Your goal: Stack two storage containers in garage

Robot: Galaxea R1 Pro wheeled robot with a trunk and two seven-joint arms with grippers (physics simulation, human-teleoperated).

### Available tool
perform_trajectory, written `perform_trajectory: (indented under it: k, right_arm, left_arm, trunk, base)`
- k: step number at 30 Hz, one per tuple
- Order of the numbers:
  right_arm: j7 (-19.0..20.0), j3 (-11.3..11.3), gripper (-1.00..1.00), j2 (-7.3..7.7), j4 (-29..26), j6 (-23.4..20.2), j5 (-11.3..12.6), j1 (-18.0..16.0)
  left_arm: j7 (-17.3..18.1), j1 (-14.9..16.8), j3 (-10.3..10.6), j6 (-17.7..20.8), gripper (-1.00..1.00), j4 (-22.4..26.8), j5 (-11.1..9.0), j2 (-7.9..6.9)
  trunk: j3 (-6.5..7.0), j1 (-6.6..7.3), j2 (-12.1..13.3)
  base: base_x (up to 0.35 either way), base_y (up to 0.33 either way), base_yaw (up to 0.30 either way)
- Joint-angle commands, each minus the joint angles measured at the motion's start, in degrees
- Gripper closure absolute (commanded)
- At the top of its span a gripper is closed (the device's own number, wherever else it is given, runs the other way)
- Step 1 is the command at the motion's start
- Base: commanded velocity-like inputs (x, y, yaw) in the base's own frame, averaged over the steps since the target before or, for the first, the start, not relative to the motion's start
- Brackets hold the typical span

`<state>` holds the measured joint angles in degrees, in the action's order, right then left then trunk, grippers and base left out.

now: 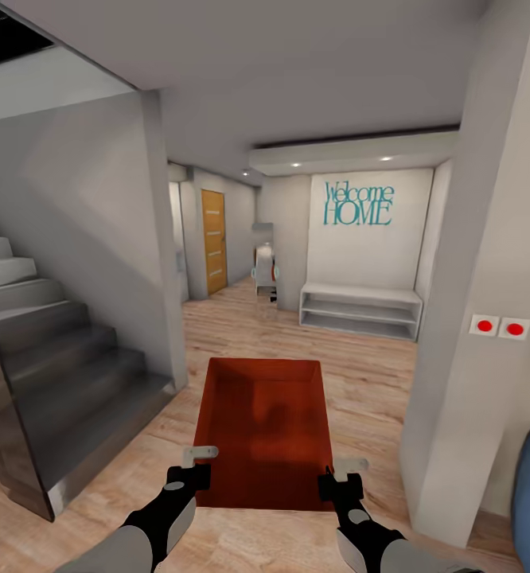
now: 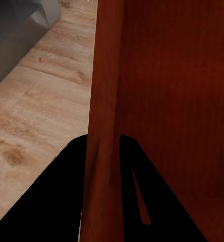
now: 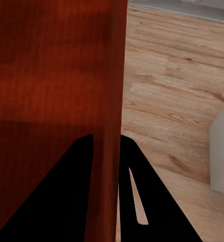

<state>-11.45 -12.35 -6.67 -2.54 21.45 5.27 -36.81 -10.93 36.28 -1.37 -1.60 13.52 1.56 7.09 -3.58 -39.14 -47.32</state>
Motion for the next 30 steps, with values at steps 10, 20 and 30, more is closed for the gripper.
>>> perform_trajectory:
  k: [10,20,30]
  right_arm:
    - [-0.81,1.89,1.00,0.12,-0.10,1.23,0.98,-0.11]
    - [-0.77,1.89,1.00,0.12,-0.10,1.23,0.97,-0.10]
    - [-0.84,1.89,1.00,0.00,-0.10,1.17,0.75,-0.11]
  left_arm:
    - [-3.49,0.02,-1.00,-0.15,1.00,-0.25,0.11,0.03]
    - [-3.49,0.02,-1.00,-0.16,1.00,-0.25,0.11,0.03]
    - [-3.49,0.02,-1.00,-0.17,1.00,-0.25,0.11,0.03]
  trunk:
    - [-0.09,-0.04,-0.07]
    - [-0.09,-0.04,-0.07]
    - [-0.09,-0.04,-0.07]
  base:
    - [0.322,0.000,0.000]
    - [0.322,0.000,0.000]
    - [0.322,0.000,0.000]
